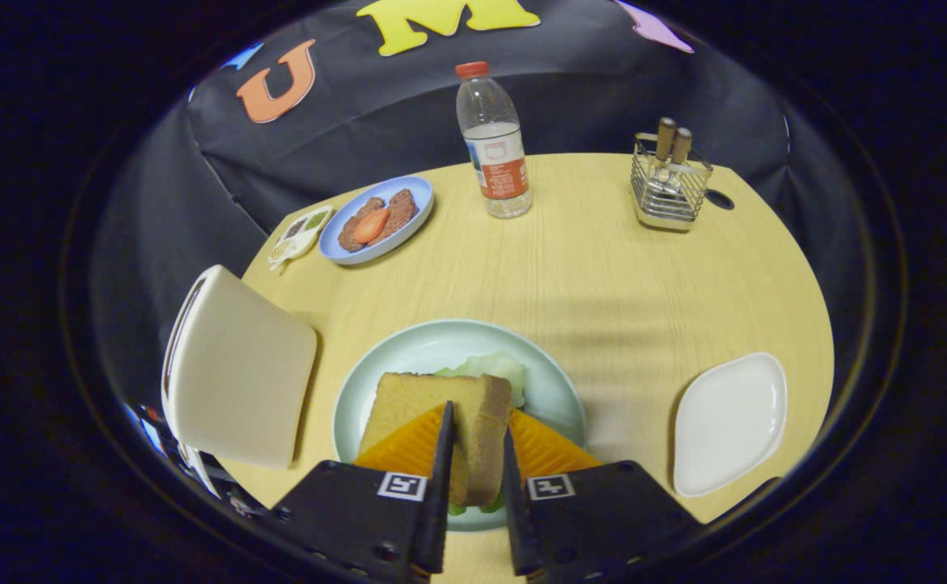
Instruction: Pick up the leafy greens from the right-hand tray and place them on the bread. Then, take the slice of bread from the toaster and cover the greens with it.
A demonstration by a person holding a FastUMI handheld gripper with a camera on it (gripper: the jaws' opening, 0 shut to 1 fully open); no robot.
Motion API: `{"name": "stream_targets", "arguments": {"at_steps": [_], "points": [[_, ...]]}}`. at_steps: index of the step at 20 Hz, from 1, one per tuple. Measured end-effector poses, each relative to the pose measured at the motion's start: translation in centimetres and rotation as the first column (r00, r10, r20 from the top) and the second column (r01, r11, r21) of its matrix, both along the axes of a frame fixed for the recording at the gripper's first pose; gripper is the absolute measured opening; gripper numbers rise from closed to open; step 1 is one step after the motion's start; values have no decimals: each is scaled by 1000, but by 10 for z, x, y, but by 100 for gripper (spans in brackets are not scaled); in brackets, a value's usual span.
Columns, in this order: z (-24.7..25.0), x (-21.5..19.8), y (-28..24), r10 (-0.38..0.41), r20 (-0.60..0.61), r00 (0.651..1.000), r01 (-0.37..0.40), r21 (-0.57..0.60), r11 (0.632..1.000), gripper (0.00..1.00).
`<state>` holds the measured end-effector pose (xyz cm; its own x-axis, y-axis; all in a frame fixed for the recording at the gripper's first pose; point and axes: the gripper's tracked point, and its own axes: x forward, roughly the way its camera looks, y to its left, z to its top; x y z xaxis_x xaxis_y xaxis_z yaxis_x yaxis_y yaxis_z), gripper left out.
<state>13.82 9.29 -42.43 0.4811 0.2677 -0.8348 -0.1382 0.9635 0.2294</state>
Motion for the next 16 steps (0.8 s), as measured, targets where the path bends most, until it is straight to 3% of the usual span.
{"name": "stream_targets", "arguments": {"at_steps": [1, 3, 5, 9, 13, 16], "points": [[-1, 0, 1, 19, 13, 1000, -19, -13, 1000, 34], [-4, 0, -3, 45, 45, 998, -43, -54, 998, 34], [-8, -1, -4, 70, 72, 995, -64, -86, 994, 48], [-7, 2, -11, 88, 117, 989, -71, -146, 987, 58], [-2, 3, -11, 80, 151, 985, -55, -162, 985, 67], [-2, 6, -13, 54, 167, 985, -25, -169, 985, 65]]}}
